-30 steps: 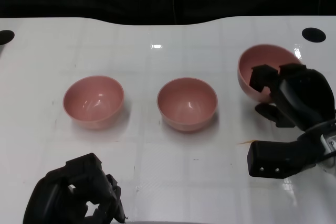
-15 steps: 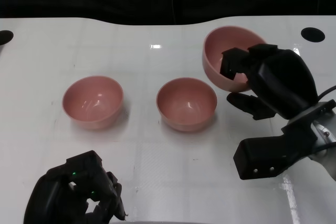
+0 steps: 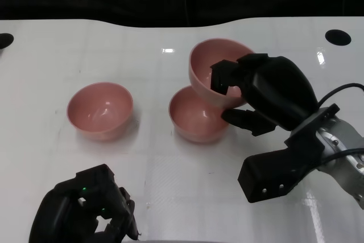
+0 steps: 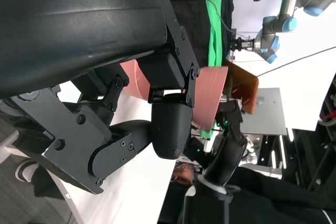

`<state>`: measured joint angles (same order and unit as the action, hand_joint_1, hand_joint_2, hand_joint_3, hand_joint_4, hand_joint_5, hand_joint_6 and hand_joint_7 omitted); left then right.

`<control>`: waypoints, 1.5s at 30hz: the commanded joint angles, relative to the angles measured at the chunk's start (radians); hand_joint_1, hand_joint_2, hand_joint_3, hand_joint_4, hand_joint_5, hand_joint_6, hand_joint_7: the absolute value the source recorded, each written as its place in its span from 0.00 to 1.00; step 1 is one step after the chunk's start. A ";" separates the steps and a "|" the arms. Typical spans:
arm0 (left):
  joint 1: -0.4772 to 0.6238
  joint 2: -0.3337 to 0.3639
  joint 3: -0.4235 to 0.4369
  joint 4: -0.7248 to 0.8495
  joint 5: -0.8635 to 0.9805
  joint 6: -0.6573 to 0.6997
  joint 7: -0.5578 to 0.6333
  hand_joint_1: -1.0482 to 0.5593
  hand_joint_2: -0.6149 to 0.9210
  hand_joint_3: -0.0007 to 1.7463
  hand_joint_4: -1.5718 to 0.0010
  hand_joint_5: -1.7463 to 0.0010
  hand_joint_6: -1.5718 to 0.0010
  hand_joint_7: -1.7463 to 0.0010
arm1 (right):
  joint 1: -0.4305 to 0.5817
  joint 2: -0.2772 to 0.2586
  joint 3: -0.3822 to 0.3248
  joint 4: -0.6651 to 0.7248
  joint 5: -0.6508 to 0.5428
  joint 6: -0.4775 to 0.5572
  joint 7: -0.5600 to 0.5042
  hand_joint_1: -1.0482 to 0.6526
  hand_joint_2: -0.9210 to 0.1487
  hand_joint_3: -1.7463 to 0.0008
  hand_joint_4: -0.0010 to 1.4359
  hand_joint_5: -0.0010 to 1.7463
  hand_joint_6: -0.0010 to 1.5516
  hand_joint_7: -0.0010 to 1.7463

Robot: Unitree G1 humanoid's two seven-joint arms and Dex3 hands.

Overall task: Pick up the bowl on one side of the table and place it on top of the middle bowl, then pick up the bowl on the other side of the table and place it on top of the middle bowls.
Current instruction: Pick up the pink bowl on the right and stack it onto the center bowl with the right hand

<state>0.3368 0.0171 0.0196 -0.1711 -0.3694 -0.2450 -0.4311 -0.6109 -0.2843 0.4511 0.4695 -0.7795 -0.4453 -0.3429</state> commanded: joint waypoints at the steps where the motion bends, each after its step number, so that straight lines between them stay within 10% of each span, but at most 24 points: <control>1: 0.003 0.002 0.003 -0.005 0.007 -0.011 0.012 0.55 0.68 0.69 0.37 0.13 0.38 0.23 | -0.043 0.025 0.033 0.068 -0.022 -0.022 -0.008 0.50 0.42 0.36 0.64 1.00 0.47 1.00; 26: 0.017 0.001 -0.009 -0.025 0.017 -0.015 0.013 0.54 0.69 0.66 0.37 0.12 0.38 0.23 | -0.216 0.156 0.207 0.506 -0.162 0.012 -0.178 0.48 0.30 0.55 0.60 1.00 0.43 1.00; 30: 0.019 0.000 -0.010 -0.032 0.021 -0.007 0.021 0.55 0.70 0.66 0.37 0.12 0.39 0.23 | -0.225 0.162 0.224 0.534 -0.164 0.013 -0.189 0.47 0.15 0.81 0.58 1.00 0.52 0.75; 34: 0.019 -0.001 -0.011 -0.031 0.020 -0.010 0.022 0.55 0.69 0.66 0.37 0.13 0.38 0.24 | -0.225 0.164 0.226 0.534 -0.150 0.029 -0.130 0.44 0.03 0.91 0.57 0.84 0.65 0.32; 36: 0.018 -0.002 -0.011 -0.029 0.019 -0.017 0.019 0.54 0.69 0.66 0.37 0.13 0.38 0.24 | -0.220 0.162 0.224 0.505 -0.138 0.055 -0.039 0.33 0.01 0.86 0.42 0.33 0.44 0.09; 39: 0.018 -0.003 -0.012 -0.031 0.021 -0.016 0.021 0.54 0.69 0.66 0.36 0.13 0.37 0.25 | -0.211 0.154 0.228 0.465 -0.143 0.076 0.005 0.27 0.00 0.84 0.36 0.13 0.36 0.01; 45: 0.020 -0.002 -0.012 -0.035 0.024 -0.015 0.023 0.53 0.70 0.65 0.37 0.13 0.38 0.23 | -0.190 0.140 0.241 0.404 -0.163 0.110 0.018 0.23 0.00 0.82 0.31 0.08 0.31 0.00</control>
<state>0.3449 0.0083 0.0032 -0.1970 -0.3486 -0.2499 -0.4164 -0.8172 -0.1225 0.6846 0.8886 -0.9403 -0.3399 -0.3275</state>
